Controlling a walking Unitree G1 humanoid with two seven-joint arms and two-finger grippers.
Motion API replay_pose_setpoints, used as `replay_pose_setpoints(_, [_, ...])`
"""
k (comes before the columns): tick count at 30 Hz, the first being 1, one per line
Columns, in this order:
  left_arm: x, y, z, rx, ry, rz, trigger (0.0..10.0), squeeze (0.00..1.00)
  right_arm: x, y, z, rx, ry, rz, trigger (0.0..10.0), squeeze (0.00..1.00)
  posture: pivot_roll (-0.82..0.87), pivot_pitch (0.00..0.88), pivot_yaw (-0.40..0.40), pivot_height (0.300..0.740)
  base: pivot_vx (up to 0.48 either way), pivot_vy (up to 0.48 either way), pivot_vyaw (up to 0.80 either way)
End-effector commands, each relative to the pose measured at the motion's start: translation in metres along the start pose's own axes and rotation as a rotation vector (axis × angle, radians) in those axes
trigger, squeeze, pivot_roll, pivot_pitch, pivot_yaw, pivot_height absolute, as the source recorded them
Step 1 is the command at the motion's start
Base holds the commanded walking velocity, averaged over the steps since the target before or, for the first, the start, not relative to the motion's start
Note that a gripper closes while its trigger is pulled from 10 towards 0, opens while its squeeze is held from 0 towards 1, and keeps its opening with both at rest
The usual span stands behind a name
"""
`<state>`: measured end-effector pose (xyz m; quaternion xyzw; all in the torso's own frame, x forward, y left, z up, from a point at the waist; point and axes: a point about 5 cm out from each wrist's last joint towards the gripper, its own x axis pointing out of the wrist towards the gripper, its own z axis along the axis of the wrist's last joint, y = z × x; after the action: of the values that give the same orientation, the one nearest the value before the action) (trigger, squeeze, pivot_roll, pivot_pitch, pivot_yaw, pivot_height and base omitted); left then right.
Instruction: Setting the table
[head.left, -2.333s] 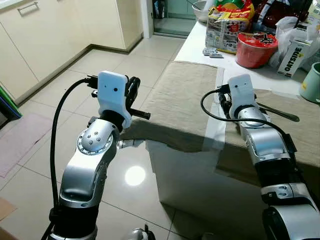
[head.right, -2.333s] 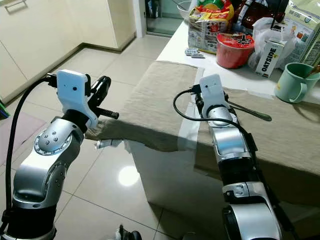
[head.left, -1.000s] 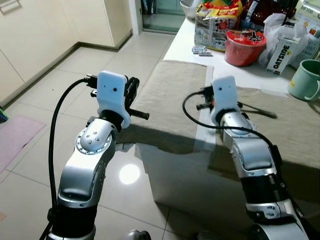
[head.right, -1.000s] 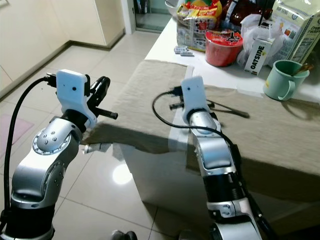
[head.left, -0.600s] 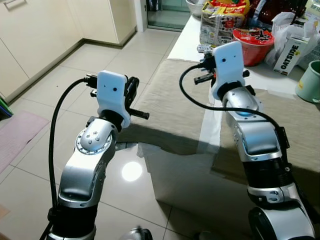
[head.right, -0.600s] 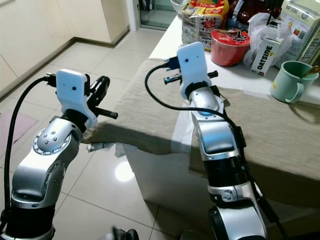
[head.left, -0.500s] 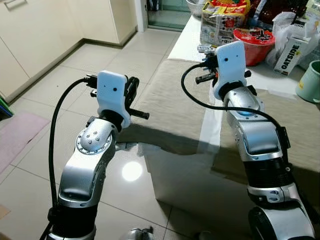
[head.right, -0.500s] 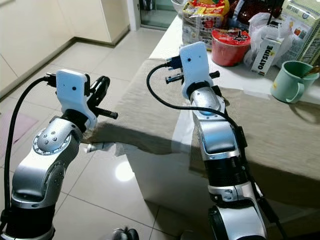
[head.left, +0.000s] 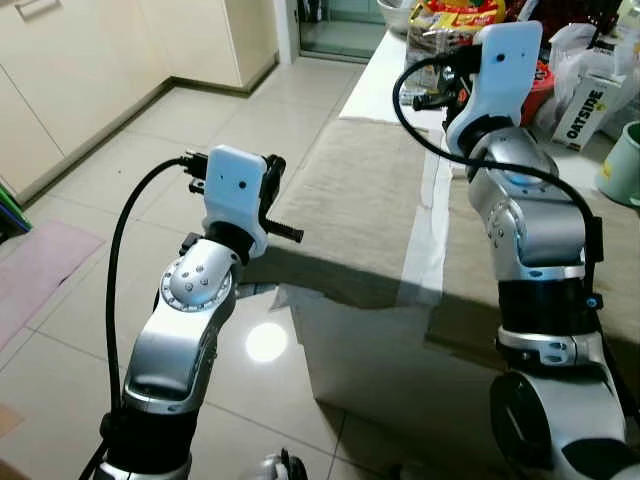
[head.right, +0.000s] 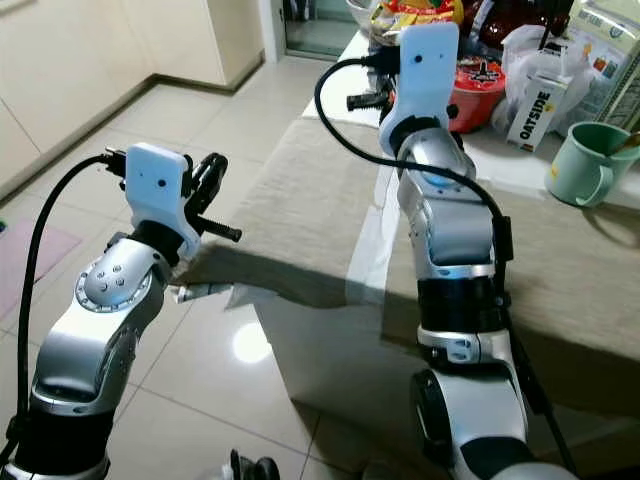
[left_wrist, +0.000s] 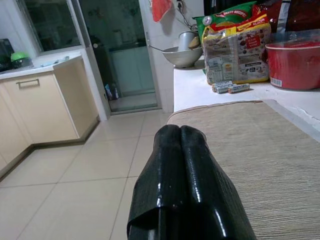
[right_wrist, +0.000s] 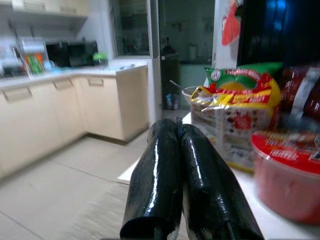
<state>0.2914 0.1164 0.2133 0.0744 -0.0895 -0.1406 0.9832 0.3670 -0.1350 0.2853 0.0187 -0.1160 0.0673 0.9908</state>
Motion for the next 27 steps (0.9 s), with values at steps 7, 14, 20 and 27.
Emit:
replay_pose_setpoints(7, [0.001,0.002,-0.001,0.021,-0.009,0.005,10.0,0.0,0.006,-0.004,0.005,0.123,-0.011,-0.008,0.0,0.16,-0.18,0.068,0.088,0.74,0.0,0.0,0.0])
replay_pose_setpoints(14, [-0.001,0.002,-0.005,0.013,-0.01,0.019,10.0,0.0,0.0,0.0,0.008,-0.156,-0.104,0.016,0.0,0.16,-0.18,0.068,0.082,0.74,0.0,0.0,0.0])
replay_pose_setpoints(20, [-0.002,0.009,-0.004,-0.022,-0.037,0.081,10.0,0.0,-0.006,0.004,0.0,-0.268,-0.122,0.032,0.0,0.16,-0.18,0.064,0.076,0.74,0.0,0.0,0.0])
replay_pose_setpoints(27, [-0.005,0.008,-0.009,-0.042,-0.027,0.087,10.0,0.0,-0.019,0.008,-0.014,-0.39,-0.134,0.048,0.0,0.17,-0.18,0.058,0.069,0.74,0.0,0.0,0.0])
